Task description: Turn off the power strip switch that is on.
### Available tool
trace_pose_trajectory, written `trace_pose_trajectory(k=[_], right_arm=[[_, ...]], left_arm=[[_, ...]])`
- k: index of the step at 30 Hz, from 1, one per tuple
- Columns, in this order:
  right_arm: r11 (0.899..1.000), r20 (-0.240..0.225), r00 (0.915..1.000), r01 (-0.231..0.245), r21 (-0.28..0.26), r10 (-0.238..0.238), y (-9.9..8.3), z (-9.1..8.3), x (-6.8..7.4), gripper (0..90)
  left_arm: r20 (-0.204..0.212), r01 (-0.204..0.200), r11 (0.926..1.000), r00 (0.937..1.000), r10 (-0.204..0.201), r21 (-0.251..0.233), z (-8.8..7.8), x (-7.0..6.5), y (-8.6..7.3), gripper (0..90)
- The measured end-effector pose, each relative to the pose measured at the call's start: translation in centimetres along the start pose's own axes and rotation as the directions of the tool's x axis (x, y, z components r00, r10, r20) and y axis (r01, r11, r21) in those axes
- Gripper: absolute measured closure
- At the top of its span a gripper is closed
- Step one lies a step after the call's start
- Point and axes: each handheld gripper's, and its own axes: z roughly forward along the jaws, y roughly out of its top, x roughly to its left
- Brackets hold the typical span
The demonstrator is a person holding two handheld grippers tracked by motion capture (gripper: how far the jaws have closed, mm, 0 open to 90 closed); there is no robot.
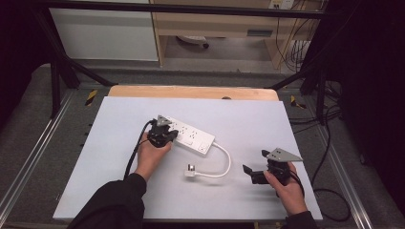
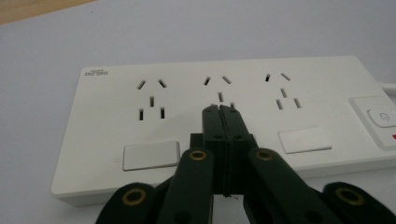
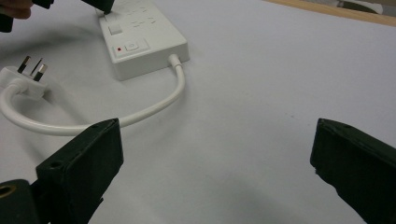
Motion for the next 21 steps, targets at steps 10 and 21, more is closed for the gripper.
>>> trace_pose_trajectory(k=[10, 21], right_arm=[[1.000, 0.003, 1.0000, -0.002, 0.002, 0.002, -0.02, -0.01, -0.03, 3.0], [1.000, 0.002, 1.0000, -0.005, 0.002, 0.005, -0.02, -0.01, -0.08, 3.0]], left_arm=[[0.007, 0.003, 1.0000, 1.0000, -0.003, -0.003, 0.01, -0.17, -0.11, 90.0], [0.001, 0.012, 0.9999, 0.9999, -0.012, -0.007, 0.05, -0.05, -0.07, 90.0]])
